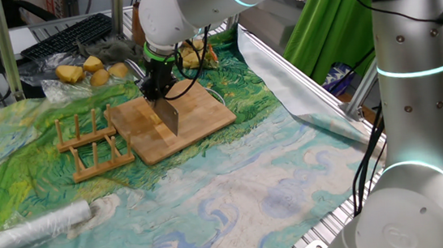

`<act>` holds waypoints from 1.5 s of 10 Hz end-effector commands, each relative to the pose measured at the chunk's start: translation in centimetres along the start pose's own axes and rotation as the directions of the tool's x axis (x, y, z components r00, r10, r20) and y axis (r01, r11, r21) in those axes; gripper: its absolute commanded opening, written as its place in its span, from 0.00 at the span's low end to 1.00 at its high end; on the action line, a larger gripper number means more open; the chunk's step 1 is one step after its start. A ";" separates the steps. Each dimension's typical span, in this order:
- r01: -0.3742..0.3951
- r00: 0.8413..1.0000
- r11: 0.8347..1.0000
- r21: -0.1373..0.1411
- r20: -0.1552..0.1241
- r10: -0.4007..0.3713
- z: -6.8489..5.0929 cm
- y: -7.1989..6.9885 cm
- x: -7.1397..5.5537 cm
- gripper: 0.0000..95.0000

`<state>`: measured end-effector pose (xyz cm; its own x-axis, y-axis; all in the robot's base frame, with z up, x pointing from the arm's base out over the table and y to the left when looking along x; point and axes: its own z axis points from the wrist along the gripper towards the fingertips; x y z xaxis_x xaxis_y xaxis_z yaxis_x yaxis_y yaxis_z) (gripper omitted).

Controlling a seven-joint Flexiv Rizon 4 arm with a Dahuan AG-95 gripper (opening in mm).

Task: Chop the potatoes

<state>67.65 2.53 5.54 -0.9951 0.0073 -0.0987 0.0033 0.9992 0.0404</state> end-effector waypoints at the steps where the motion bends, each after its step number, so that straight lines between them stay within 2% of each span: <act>1: 0.002 1.000 1.000 -0.001 0.001 -0.002 0.0 0.0 0.0 0.00; 3: 0.002 1.000 1.000 0.000 0.000 -0.002 0.1 0.1 0.0 0.00; 5: 0.002 1.000 1.000 0.000 0.000 -0.002 1.4 0.3 0.3 0.00; 6: -0.005 1.000 1.000 0.009 0.010 0.005 2.9 0.7 0.6 0.00; 7: -0.004 1.000 1.000 0.016 0.010 0.004 3.0 0.8 0.6 0.00; 9: -0.002 1.000 1.000 0.021 0.015 0.001 2.8 0.7 0.4 0.00; 10: -0.007 1.000 1.000 0.010 0.011 0.007 2.5 0.7 0.3 0.00; 15: 0.005 1.000 1.000 0.006 0.003 -0.005 1.5 0.5 0.3 0.00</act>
<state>67.44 3.05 4.06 -0.9948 0.0015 -0.1021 -0.0024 0.9993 0.0381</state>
